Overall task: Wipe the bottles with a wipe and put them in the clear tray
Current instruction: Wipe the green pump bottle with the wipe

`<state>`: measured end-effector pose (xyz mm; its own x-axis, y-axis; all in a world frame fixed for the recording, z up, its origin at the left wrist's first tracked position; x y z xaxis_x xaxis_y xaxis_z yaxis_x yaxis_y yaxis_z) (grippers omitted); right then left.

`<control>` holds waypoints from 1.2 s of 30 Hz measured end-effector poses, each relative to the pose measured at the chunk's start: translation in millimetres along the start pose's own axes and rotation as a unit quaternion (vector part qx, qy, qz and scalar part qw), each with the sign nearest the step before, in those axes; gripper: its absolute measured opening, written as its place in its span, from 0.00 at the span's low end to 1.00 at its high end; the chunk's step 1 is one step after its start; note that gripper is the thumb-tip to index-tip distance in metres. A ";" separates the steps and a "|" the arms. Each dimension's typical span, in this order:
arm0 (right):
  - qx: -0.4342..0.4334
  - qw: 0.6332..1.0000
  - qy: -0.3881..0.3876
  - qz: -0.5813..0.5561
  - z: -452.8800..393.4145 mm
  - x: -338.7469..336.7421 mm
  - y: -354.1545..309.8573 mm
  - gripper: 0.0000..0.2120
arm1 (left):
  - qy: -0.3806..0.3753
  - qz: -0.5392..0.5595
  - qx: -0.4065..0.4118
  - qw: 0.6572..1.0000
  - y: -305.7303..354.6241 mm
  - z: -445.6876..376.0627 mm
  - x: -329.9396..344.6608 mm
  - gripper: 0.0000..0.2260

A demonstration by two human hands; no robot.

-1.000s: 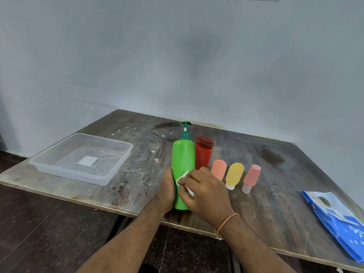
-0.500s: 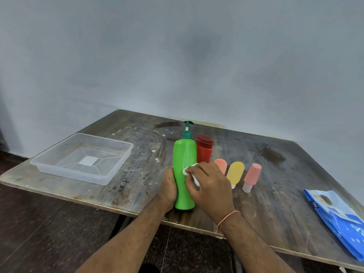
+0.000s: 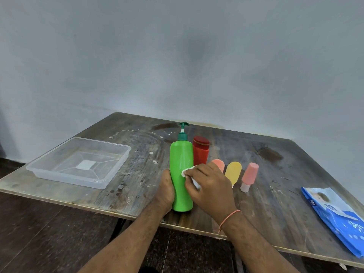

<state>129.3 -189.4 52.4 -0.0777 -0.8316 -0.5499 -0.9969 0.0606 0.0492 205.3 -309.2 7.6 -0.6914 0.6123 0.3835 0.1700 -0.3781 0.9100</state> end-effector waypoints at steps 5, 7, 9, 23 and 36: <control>0.039 0.999 0.019 0.004 -7.0 1.0 6.8 0.04 | -0.003 0.003 0.005 1.000 -2.0 -2.4 0.7 0.25; 0.021 1.000 0.010 -0.006 -8.8 1.9 -0.4 0.04 | -0.011 0.013 0.009 1.000 -2.0 -1.8 0.3 0.25; 0.004 1.000 0.002 -0.010 -6.8 1.5 -4.7 0.03 | -0.017 0.019 0.010 1.000 -2.7 -3.2 -0.9 0.23; 0.028 0.999 0.019 0.016 -17.3 -0.3 2.5 0.02 | -0.007 0.027 0.004 1.000 -11.8 -15.1 -3.6 0.25; 0.027 0.999 0.029 0.006 -24.5 3.9 -3.8 0.03 | -0.019 0.036 0.014 0.999 -15.3 -17.8 -4.5 0.28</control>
<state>133.0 -206.4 70.5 -0.0901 -0.8616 -0.4996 -0.9951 0.0989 0.0089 193.3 -318.5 -10.8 -0.6501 0.6103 0.4527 0.2378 -0.4024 0.8840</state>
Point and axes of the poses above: each hand's wrist, its own z-axis away from the middle knuckle, its own x-axis out of the palm, y = z × x, the point moved 2 cm from there along -z, towards the middle knuckle, and after that the axes turned 7 degrees about -x, right-handed, at the moved point
